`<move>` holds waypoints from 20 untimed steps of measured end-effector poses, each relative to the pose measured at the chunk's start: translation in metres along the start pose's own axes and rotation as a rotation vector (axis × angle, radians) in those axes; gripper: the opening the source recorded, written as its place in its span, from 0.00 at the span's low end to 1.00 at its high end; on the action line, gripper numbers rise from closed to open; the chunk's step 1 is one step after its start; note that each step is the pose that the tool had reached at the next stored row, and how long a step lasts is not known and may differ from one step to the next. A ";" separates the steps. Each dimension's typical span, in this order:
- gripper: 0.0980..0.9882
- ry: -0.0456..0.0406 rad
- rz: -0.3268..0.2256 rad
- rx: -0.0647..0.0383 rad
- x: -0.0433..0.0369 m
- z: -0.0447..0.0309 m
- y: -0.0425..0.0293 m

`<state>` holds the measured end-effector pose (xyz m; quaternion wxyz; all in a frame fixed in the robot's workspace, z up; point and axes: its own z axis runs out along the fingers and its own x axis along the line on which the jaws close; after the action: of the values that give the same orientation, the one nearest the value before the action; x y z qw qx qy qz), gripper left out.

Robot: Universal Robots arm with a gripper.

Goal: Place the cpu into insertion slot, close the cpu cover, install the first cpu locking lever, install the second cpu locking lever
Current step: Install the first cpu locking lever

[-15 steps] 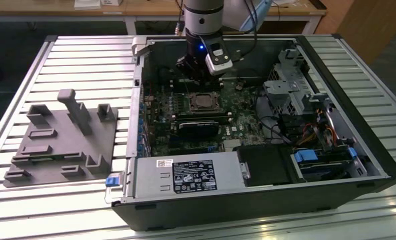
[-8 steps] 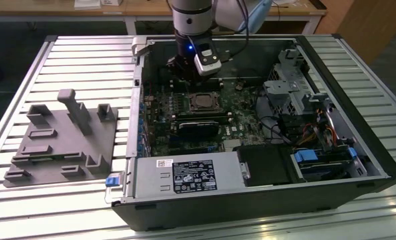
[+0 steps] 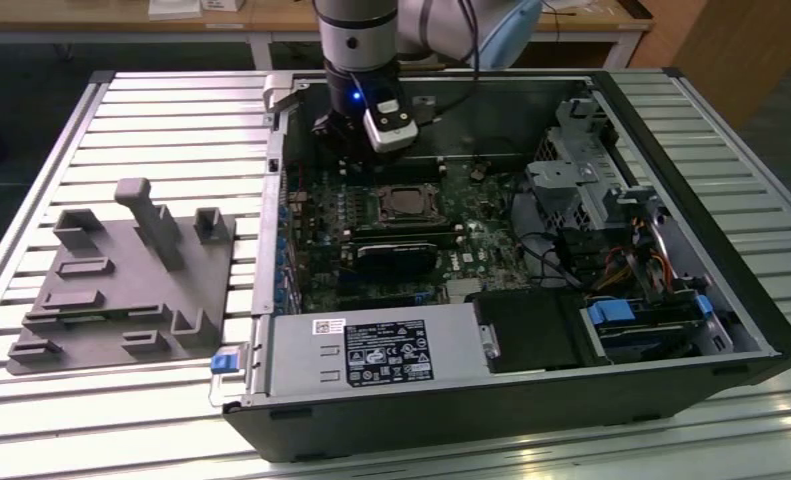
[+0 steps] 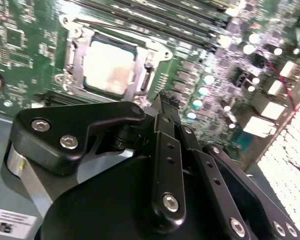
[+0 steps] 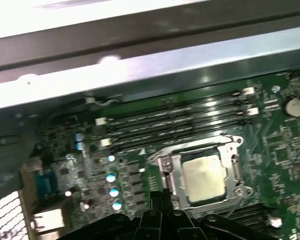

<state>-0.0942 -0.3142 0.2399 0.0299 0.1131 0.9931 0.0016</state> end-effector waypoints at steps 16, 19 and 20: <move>0.01 0.0283 -0.017 -0.121 0.0108 0.0001 -0.0025; 0.01 0.0343 -0.021 -0.148 0.0114 0.0002 -0.0026; 0.01 0.0362 -0.022 -0.155 0.0114 0.0002 -0.0026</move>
<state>-0.1058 -0.3142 0.2390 0.0207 0.0993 0.9916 0.0803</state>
